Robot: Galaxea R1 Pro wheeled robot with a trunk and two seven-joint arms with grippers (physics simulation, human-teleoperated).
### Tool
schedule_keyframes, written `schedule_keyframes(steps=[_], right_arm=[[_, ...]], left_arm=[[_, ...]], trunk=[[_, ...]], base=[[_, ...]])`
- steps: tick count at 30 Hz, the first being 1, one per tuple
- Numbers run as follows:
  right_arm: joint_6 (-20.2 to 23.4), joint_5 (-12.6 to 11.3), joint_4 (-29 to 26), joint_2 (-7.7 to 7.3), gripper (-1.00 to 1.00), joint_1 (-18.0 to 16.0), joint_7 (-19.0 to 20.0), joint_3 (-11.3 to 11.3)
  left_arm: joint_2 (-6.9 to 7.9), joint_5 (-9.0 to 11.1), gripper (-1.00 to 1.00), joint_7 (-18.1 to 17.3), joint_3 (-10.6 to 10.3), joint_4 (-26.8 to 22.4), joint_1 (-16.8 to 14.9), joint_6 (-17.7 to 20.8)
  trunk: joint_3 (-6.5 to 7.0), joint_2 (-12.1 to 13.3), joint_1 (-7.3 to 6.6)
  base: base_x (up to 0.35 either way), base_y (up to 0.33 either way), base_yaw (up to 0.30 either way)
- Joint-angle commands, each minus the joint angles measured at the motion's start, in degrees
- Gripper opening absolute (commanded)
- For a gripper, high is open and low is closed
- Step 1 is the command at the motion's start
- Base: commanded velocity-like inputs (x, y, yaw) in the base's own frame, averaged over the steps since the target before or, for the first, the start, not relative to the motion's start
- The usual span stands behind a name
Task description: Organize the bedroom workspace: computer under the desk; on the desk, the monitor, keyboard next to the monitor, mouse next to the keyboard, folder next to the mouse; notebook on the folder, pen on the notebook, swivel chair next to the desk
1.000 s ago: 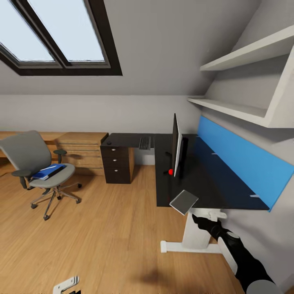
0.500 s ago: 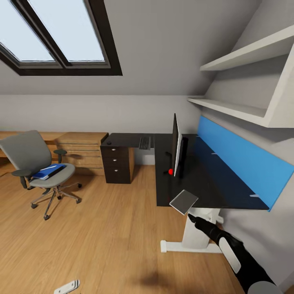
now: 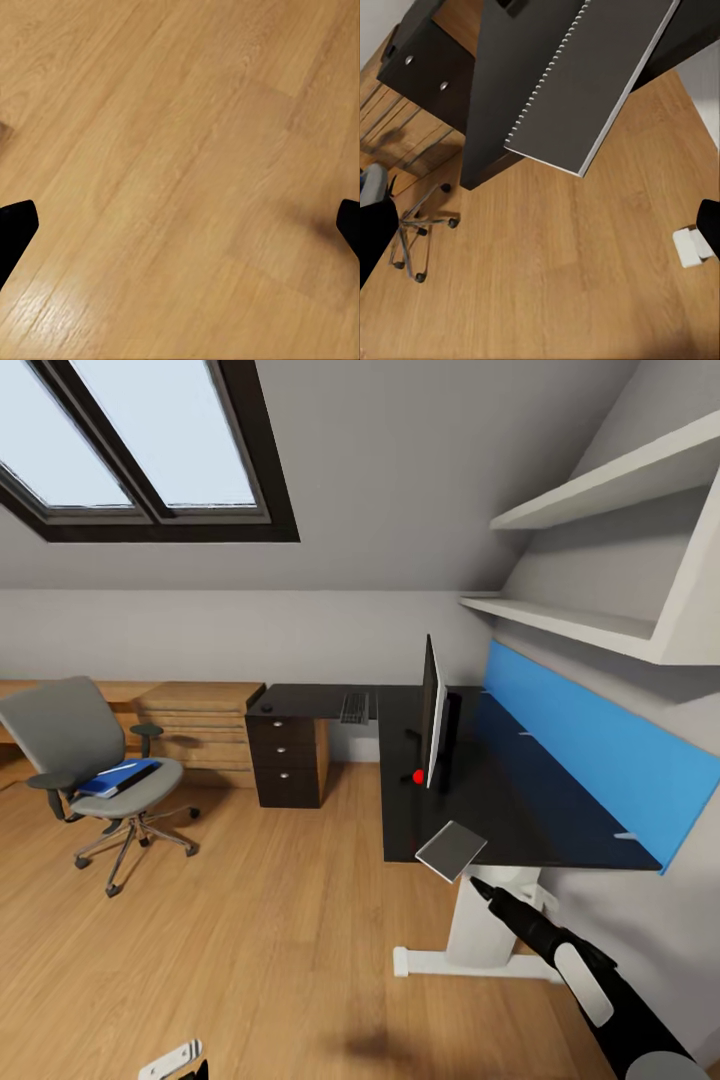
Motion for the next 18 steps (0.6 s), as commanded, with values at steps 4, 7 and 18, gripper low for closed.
schedule_keyframes(steps=[4,7,18], right_arm=[[0.5,-1.7,0.2,-0.36,1.00,0.0,2.0,-0.2],[0.5,-2.2,0.2,-0.51,1.00,0.0,2.7,-0.2],[-0.2,-2.3,0.2,-0.55,1.00,0.0,3.4,-0.2]], left_arm=[[-0.19,0.6,1.00,0.0,0.0,1.3,0.0,-4.1],[-0.22,0.6,1.00,-0.1,0.0,1.8,0.0,-6.1],[-0.13,0.8,1.00,-0.2,0.1,2.3,0.0,-7.5]], trunk=[[-0.79,-1.7,0.89],[-1.33,-2.9,1.55],[-3.30,-7.3,3.96]], base=[[0.000,0.000,0.000],[0.000,0.000,0.000],[0.000,0.000,0.000]])
